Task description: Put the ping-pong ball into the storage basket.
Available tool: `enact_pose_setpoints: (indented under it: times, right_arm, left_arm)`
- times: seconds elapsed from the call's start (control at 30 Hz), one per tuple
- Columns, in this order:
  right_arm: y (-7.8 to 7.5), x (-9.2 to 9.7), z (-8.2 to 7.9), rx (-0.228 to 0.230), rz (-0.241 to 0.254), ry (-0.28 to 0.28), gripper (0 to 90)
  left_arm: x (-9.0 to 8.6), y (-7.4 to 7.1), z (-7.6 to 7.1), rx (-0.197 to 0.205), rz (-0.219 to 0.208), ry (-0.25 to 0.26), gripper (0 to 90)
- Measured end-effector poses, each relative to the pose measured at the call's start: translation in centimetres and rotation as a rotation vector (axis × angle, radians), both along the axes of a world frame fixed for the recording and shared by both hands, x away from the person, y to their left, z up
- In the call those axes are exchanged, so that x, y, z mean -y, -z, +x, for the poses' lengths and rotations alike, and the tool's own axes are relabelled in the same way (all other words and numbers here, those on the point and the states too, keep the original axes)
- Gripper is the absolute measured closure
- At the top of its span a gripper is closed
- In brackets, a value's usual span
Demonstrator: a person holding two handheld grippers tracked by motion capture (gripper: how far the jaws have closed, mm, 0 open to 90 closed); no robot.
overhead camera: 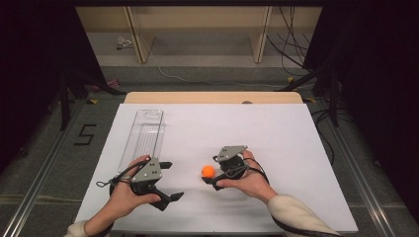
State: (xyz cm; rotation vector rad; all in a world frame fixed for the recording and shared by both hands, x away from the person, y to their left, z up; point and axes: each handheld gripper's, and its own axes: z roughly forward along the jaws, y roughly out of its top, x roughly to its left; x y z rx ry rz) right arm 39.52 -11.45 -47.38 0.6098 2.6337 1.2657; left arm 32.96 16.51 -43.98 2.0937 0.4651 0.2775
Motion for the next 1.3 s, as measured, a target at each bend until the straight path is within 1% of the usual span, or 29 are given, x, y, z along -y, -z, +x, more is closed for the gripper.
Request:
enact_pose_setpoints:
  times: [0.87, 1.3]
  right_arm:
    - [0.7, -0.9, 0.8, -0.01, -0.015, 0.005, 15.8]
    - [1.2, -1.5, 1.3, -0.018, -0.033, 0.002, 15.8]
  left_arm:
    - [0.0, 0.0, 0.0, 0.0, 0.0, 0.002, 0.0]
    - [0.0, 0.0, 0.0, 0.0, 0.001, 0.003, 0.0]
